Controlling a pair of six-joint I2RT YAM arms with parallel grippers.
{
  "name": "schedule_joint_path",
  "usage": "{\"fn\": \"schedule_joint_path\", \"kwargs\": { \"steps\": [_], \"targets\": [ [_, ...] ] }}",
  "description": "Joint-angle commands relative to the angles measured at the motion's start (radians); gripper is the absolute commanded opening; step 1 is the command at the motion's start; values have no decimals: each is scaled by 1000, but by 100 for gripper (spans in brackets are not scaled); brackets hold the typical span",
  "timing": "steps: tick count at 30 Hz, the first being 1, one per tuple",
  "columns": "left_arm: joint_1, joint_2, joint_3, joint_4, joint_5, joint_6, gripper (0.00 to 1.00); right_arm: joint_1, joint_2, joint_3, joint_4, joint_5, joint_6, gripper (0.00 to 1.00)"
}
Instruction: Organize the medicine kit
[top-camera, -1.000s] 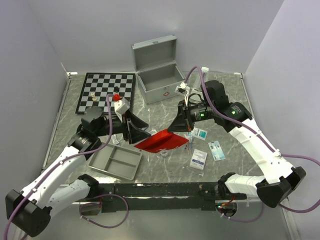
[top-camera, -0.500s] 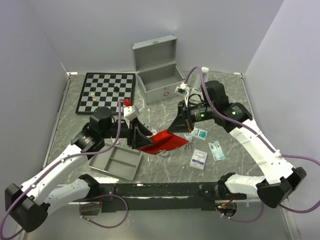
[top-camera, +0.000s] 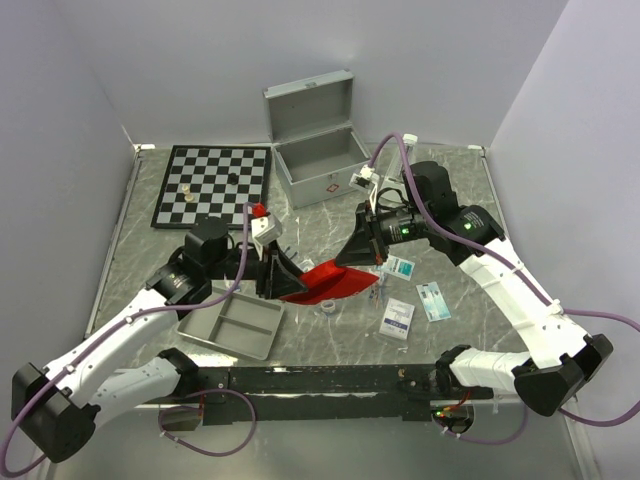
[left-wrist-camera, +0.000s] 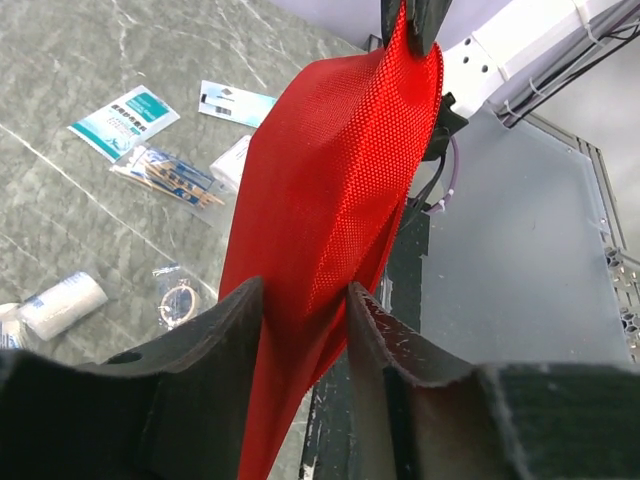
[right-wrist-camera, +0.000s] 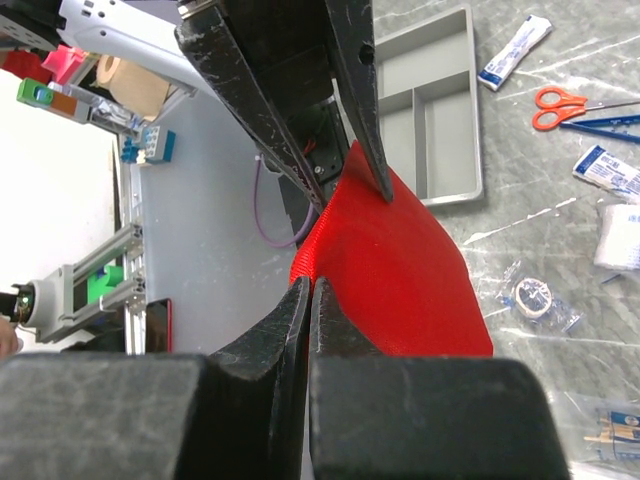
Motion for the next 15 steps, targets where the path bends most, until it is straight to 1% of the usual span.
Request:
{"fn": "schedule_joint_path", "kwargs": {
  "steps": [1,5,8,10,12,13,15],
  "targets": [
    [-7,12,-1,28,23,18,41,12,-26,-4,35,-40,-15,0],
    [-16,34,11,16,54,27,27,13,-18,-7,38,-46,-15,0],
    [-26,42,17,7,45,31,10,15,-11,-1,35,-44,-15,0],
    [-27,37,14,16,46,20,1,15,-9,5,32,-35,-17,0],
    [-27,31,9,17,37,9,1,16,-8,10,36,-5,-4,1],
    [-26,26,12,11,24,1,1,15,-6,12,38,32,5,22],
    [-26,16,15,-9,-22,-12,1,13,-6,13,47,71,16,60]
  ]
}}
